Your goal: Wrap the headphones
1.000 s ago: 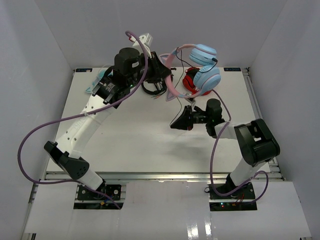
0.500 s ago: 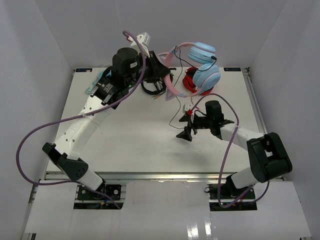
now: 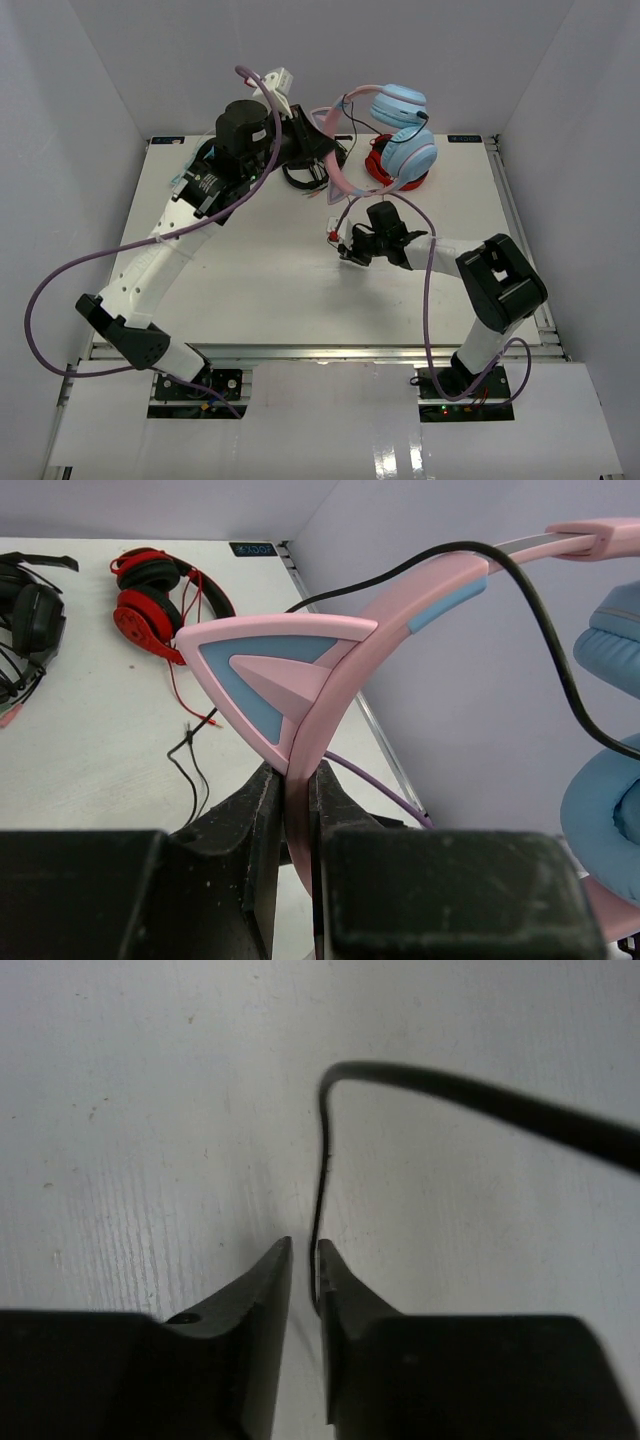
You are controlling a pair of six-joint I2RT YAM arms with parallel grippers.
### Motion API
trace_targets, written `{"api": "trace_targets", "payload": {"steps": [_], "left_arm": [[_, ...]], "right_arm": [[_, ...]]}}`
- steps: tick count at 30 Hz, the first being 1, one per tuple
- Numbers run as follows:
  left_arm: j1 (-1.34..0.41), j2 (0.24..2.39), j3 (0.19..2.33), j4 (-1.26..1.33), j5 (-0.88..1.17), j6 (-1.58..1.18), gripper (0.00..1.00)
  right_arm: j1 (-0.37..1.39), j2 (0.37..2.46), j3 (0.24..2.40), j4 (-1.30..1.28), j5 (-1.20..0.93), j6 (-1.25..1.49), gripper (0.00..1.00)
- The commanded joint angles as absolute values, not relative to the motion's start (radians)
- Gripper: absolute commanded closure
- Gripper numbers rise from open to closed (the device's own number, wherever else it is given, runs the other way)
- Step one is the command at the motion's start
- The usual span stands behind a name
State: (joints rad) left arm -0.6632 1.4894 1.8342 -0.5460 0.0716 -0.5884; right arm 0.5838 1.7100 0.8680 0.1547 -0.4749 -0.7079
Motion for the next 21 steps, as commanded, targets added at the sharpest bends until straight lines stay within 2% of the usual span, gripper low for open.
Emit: {"api": "trace_targets", "payload": {"steps": [1,5,8,12,16,21], "left_arm": [[-0.664,1.386,1.819,-0.478,0.023,-0.621,1.0],[-0.664,1.344,1.762,-0.492,-0.102,-0.629,1.0],[-0.646,1.32,1.704,-0.492,-0.182,-0.639,1.0],[-0.571,1.325,1.621,-0.471,-0.222,-0.651,1.0],[-0.481,1.372,1.543,-0.442,-0.24,-0.645,1.0],[-0.465,1.472,1.495,-0.388,-0.292,-0.612,1.0]], "right_arm": [[0.585,1.654,0.863,0.136,-0.426,-0.765,0.9],[0.586,1.448,0.731,0.071,-0.572,-0.867,0.92],[0.599,1.267,0.665,-0.086,-0.632,-0.977,0.92],[0.666,1.039,0.638,-0.345,-0.509,-1.137,0.92],[0.673,0.965,0.78,-0.602,-0.312,-1.183,0.92],[0.639,1.003,0.998,-0.734,-0.29,-1.17,0.92]]}}
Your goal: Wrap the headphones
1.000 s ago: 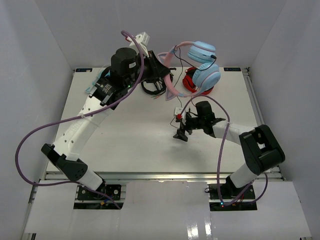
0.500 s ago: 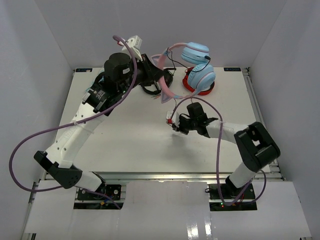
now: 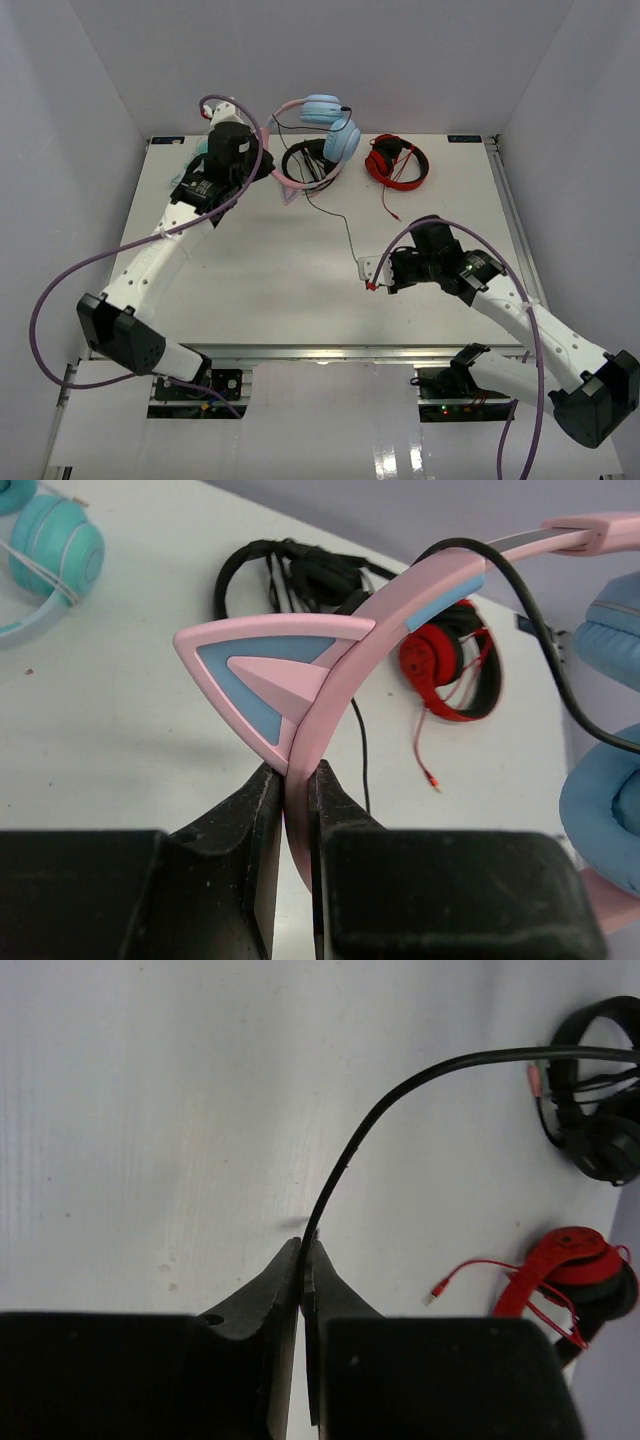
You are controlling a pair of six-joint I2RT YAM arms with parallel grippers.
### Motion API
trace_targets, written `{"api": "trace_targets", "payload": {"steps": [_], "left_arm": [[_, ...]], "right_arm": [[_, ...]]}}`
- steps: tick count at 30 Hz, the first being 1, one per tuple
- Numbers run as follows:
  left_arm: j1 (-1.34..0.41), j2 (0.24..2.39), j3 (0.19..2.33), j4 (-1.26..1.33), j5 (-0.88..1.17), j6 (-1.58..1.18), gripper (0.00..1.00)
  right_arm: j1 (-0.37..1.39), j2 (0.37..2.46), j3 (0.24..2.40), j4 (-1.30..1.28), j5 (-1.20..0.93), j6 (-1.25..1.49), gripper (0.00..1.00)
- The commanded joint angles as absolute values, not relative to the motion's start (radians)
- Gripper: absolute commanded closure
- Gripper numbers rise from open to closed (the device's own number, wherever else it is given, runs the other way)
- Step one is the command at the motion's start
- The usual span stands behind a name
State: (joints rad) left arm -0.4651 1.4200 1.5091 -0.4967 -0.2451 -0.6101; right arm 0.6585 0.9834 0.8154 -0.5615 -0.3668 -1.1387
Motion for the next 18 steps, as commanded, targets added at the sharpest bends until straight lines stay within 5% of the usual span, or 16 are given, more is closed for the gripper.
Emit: {"api": "trace_targets", "payload": {"steps": [1,10,18], "left_arm": [[-0.466,1.502,1.495,-0.388,-0.298,-0.602,1.0],[-0.531,1.682,1.447,-0.382,-0.3,-0.476,1.0],[-0.664,1.807,1.472,-0.369,-0.228,-0.395,1.0]], "right_arm": [[0.63,1.017,1.059,-0.735,-0.296,-1.157,0.92],[0.613,1.114,1.408,-0.68,-0.266,-1.103,0.92],[0.612,1.145,1.358,-0.557,-0.164,-1.101,0.92]]}}
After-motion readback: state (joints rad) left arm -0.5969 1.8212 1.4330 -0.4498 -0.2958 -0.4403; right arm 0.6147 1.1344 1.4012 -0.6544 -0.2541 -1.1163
